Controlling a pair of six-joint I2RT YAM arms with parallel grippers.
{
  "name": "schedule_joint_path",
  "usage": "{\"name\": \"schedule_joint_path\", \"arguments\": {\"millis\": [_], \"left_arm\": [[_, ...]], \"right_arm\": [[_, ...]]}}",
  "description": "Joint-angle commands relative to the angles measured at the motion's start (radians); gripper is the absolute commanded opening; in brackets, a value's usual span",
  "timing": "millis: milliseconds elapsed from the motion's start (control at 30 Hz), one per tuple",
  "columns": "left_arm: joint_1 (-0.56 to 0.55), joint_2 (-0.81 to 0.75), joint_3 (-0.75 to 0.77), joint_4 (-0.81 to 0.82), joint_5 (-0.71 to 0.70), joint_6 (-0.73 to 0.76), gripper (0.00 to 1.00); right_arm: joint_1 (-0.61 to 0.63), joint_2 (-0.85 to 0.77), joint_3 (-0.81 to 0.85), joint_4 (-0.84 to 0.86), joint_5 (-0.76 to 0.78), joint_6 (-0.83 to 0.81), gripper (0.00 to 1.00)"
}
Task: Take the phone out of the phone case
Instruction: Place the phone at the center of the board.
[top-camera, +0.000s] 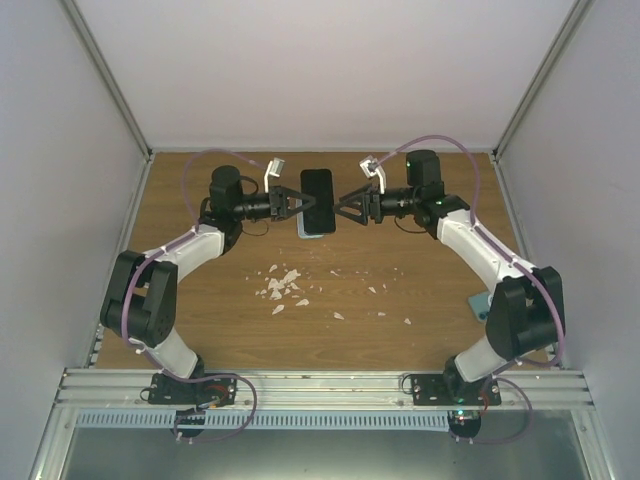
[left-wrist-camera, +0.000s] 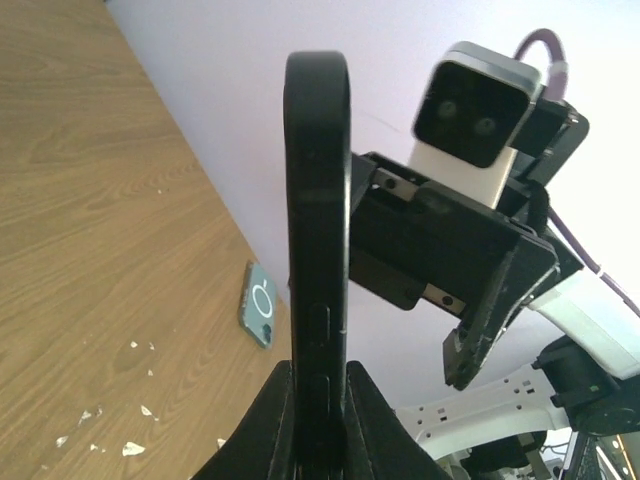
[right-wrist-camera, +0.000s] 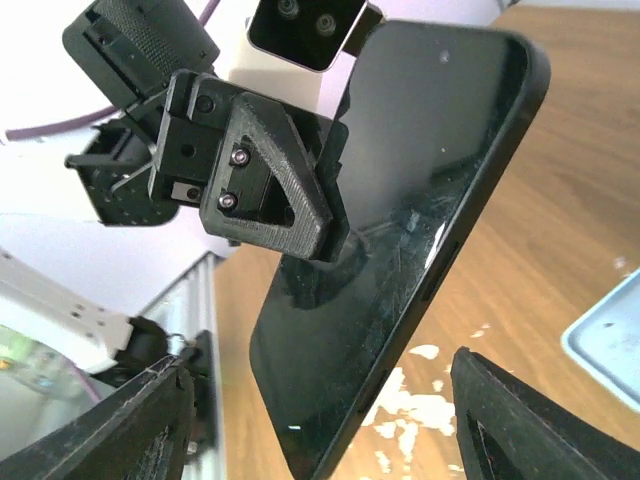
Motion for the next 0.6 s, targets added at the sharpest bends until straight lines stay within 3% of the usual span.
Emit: {"name": "schedule_joint_path", "arguments": {"millis": [0, 200, 567], "left_arm": [[-0.022, -0.031, 0.004, 0.153, 0.014, -0.022, 0.0], [-0.037, -0.013, 0.014, 0.173, 0.008, -0.049, 0.0], [-0.046, 0.004, 0.016, 0.174, -0.005, -0.063, 0.0]], "right_arm": [[-0.001, 0.04, -0.024, 0.151, -0.121, 0.196, 0.7], [0.001, 0.092, -0.025, 0.246, -0.161, 0.306, 0.58], [0.009, 0.122, -0.039, 0.365, -0.229, 0.427, 0.2]]}}
